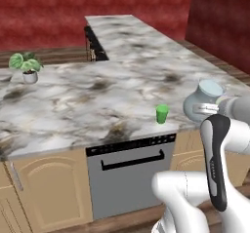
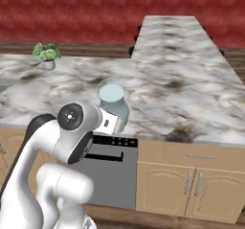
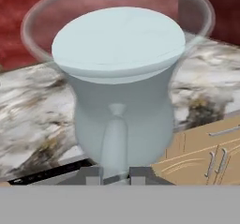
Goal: Place the pitcher and cup on the dining counter for serving.
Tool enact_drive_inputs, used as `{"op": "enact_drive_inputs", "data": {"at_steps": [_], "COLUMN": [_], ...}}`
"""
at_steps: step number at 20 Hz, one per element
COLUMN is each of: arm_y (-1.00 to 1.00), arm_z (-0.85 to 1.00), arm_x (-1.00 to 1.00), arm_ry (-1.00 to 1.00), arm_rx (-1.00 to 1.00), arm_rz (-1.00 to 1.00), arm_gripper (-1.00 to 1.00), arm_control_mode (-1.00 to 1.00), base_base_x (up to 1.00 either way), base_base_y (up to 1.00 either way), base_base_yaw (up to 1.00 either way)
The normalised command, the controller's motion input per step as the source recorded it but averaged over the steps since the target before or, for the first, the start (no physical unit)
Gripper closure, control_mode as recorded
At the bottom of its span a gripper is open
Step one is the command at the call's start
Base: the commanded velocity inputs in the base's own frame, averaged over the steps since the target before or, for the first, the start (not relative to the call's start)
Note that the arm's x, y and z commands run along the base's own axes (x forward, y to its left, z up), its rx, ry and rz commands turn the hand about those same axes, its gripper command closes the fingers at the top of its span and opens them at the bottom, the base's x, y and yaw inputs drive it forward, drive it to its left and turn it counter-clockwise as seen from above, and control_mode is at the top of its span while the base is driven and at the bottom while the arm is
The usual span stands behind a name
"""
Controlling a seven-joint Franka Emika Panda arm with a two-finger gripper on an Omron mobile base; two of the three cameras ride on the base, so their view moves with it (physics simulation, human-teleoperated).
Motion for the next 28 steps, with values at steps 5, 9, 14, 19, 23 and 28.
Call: {"op": "enact_drive_inputs", "data": {"at_steps": [5,9,14,19,23,28], "arm_y": [0.0,0.0,0.0,0.0,0.0,0.0], "arm_z": [0.0,0.0,0.0,0.0,0.0,0.0], "arm_x": [0.0,0.0,0.0,0.0,0.0,0.0], "arm_ry": [0.0,0.0,0.0,0.0,0.0,0.0], "arm_rx": [0.0,0.0,0.0,0.0,0.0,0.0], "arm_rz": [0.0,0.0,0.0,0.0,0.0,0.0], "arm_gripper": [1.0,1.0,1.0,1.0,1.0,1.0], "arm_control_mode": [1.0,1.0,1.0,1.0,1.0,1.0], "base_base_x": [-0.15,-0.3,-0.24,0.0,0.01,0.28], "base_base_y": [-1.0,-1.0,-1.0,-1.0,-1.0,-1.0], "base_base_yaw": [-0.1,-0.12,-0.13,-0.08,-0.04,-0.01]}}
